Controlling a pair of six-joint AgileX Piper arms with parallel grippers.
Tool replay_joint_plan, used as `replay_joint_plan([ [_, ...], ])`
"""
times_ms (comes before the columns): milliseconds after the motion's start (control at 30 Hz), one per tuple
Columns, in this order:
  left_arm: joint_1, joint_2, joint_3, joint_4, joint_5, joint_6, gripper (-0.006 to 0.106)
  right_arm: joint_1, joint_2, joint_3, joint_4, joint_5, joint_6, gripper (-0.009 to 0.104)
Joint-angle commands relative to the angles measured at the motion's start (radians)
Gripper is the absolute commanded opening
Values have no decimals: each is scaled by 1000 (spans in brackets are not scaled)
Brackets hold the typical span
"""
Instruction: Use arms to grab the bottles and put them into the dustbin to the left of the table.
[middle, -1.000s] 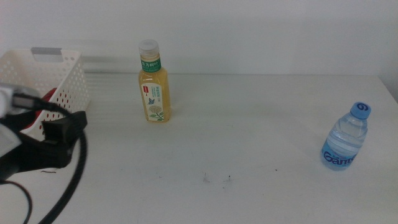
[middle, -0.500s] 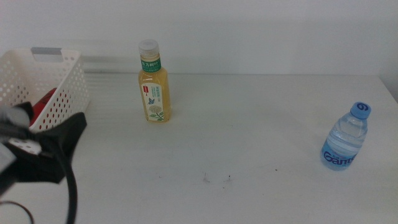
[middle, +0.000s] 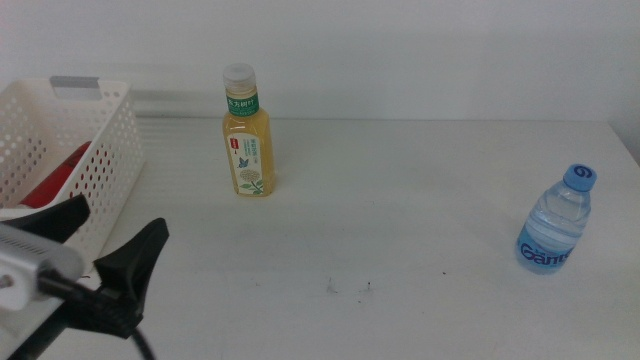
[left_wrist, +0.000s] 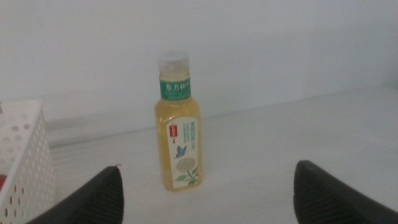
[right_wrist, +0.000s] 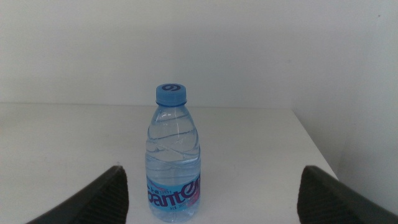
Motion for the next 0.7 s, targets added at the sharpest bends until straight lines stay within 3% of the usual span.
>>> replay_joint_plan([
  [0, -6, 57, 5, -4, -52, 1, 94, -8, -5, 4, -7, -9, -6, 75],
  [300, -6, 355, 5, 73, -384, -83, 94, -8, -5, 4, -7, -9, -6, 75],
  [667, -6, 732, 1, 86, -764, -191, 94, -8, -5, 4, -7, -9, -6, 75],
])
